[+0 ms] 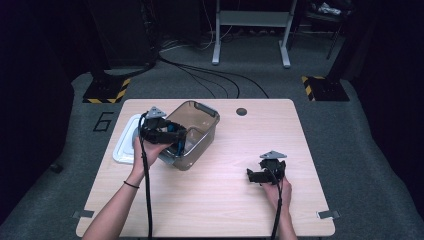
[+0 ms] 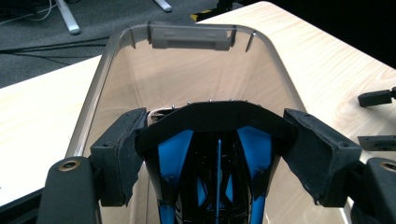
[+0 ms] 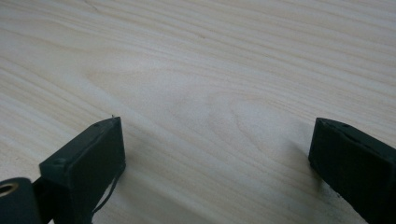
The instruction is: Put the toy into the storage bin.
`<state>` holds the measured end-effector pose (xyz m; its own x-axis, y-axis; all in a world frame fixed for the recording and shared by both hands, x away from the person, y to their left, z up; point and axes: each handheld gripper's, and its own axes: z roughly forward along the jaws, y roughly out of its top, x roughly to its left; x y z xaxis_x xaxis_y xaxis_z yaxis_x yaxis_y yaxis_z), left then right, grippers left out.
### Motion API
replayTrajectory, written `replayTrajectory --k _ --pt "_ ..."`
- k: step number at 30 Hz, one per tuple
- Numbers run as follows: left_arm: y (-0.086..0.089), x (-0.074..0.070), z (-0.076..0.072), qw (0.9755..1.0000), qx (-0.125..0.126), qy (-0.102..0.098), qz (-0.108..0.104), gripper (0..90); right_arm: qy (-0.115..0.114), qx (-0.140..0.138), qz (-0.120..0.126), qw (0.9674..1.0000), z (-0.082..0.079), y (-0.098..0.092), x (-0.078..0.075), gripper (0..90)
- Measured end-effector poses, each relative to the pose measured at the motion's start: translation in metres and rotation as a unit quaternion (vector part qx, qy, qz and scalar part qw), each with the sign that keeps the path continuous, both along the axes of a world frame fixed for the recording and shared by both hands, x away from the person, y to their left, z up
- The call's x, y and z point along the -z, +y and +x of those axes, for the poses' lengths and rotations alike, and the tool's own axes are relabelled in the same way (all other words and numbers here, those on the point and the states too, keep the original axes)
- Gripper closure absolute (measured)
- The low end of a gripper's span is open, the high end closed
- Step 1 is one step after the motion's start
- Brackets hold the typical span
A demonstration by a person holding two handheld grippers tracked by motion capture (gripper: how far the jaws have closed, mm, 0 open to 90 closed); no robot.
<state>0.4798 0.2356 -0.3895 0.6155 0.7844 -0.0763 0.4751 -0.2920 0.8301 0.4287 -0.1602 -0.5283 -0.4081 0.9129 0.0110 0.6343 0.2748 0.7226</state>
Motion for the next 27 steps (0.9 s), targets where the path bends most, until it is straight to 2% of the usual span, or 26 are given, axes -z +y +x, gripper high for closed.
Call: replayTrajectory --k 12,27 --pt "0.006 0.017 0.005 0.9999 0.004 0.009 0.008 24.9 0.0 0.0 0.0 1.0 0.0 0.0 0.0 3.1" --pt "0.007 0.026 0.004 0.9992 0.027 0.015 0.024 24.9 0.0 0.001 0.0 1.0 0.0 0.0 0.0 3.1"
